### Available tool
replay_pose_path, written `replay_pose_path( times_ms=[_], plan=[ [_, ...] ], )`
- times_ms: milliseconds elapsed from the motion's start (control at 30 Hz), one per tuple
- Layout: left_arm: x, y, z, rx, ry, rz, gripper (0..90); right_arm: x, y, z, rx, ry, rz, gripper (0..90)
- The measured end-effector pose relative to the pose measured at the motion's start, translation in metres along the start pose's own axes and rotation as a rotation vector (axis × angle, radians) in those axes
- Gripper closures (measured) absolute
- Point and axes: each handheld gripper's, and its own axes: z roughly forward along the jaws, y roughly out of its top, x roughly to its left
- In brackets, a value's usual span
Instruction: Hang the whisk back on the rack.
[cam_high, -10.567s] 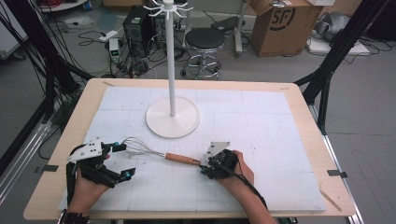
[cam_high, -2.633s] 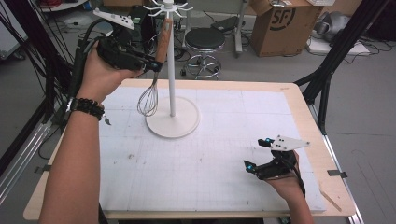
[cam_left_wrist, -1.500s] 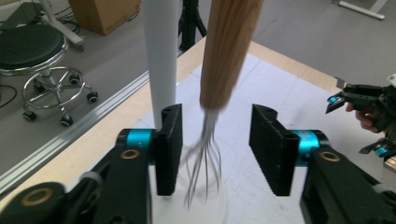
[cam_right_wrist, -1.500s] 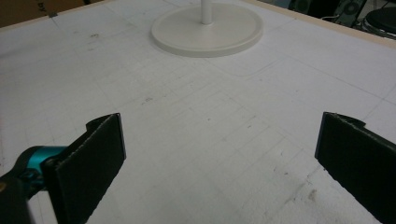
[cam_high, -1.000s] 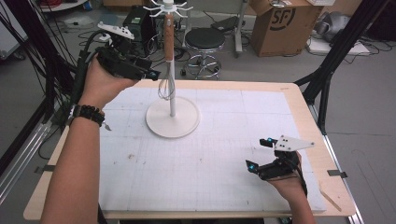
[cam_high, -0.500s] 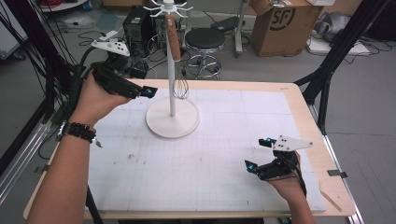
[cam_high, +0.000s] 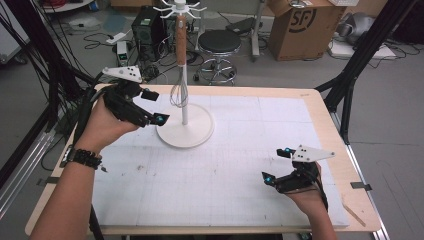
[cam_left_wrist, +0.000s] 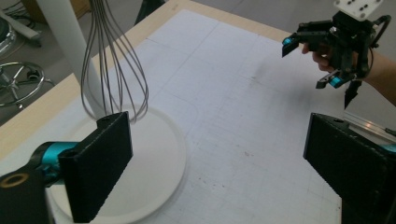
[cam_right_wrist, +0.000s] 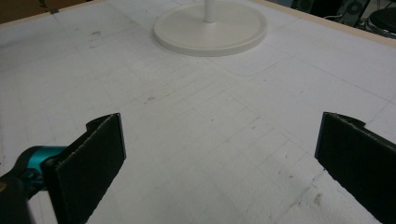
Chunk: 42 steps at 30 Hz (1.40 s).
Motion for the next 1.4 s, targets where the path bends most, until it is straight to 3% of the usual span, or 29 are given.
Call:
replay_pose_path(
  times_ms=[100, 400, 933, 1233, 1400],
  plan=[
    [-0.004, -0.010, 0.005, 0.012, -0.004, 0.006, 6.3, 0.000, 0.000, 0.000, 0.001, 0.000, -0.001, 0.6],
    [-0.015, -0.043, 0.012, -0.025, -0.065, 0.004, 1.8, 0.002, 0.000, 0.003, 0.011, 0.004, -0.008, 0.6],
    [-0.030, -0.110, 0.028, -0.046, -0.059, -0.032, 1.6, 0.003, 0.000, 0.006, 0.022, 0.010, -0.009, 0.6],
    [-0.044, -0.133, 0.043, -0.006, -0.064, -0.019, 1.6, 0.004, -0.001, 0.007, 0.029, 0.008, -0.010, 0.6],
    [-0.047, -0.143, 0.045, -0.013, -0.063, -0.023, 1.6, 0.003, -0.001, 0.008, 0.035, 0.012, -0.014, 0.6]
  ],
)
